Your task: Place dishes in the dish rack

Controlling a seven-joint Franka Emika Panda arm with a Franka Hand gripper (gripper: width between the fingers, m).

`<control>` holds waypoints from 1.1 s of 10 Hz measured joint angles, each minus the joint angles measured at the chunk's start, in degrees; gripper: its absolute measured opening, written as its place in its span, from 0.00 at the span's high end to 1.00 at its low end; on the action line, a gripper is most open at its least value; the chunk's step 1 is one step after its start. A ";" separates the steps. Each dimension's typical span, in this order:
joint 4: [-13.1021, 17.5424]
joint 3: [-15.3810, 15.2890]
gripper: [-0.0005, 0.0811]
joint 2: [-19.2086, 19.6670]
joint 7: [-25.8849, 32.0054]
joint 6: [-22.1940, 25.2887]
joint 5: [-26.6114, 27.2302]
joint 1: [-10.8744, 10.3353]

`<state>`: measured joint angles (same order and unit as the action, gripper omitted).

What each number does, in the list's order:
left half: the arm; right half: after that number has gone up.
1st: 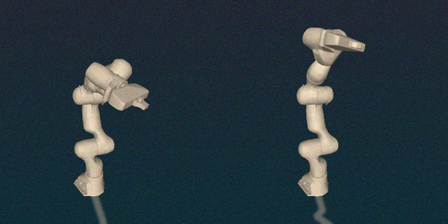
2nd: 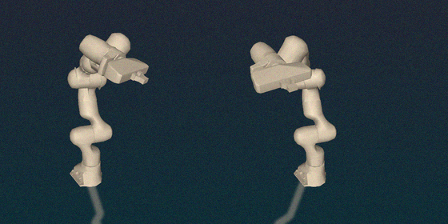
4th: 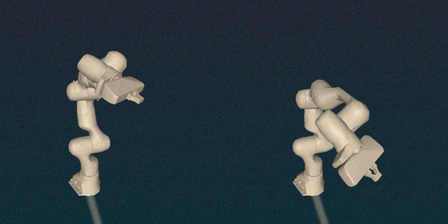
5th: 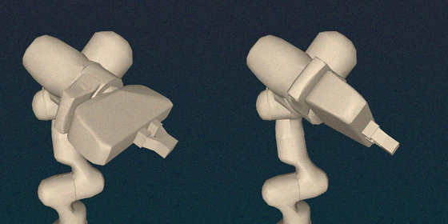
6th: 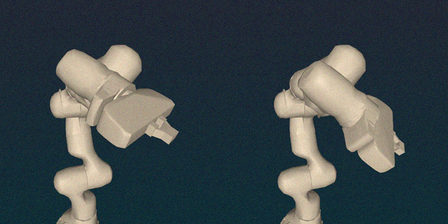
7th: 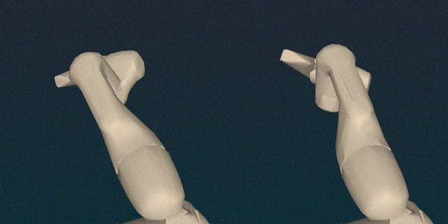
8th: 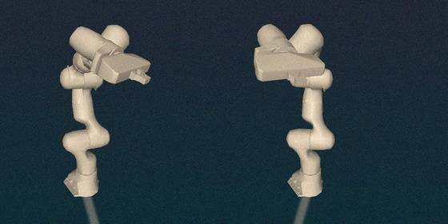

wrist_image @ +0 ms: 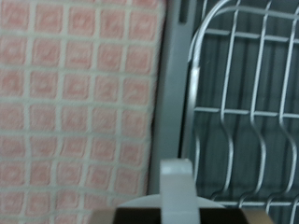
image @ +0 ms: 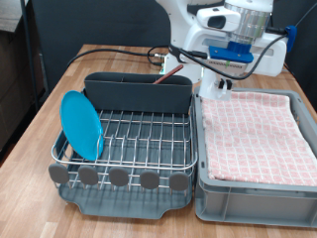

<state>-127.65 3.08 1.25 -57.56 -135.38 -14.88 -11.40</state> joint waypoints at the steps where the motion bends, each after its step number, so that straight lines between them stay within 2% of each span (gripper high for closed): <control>1: 2.06 0.70 0.91 1.32 1.09 -0.23 0.07 0.33; 4: 9.20 1.92 0.91 6.17 5.44 0.15 2.46 1.07; 7: 15.97 2.31 0.91 10.90 8.18 3.05 4.11 1.34; 11: 21.95 2.40 0.91 15.86 8.90 3.92 5.02 1.54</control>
<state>-105.71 5.47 17.11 -48.67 -131.46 -9.85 -9.85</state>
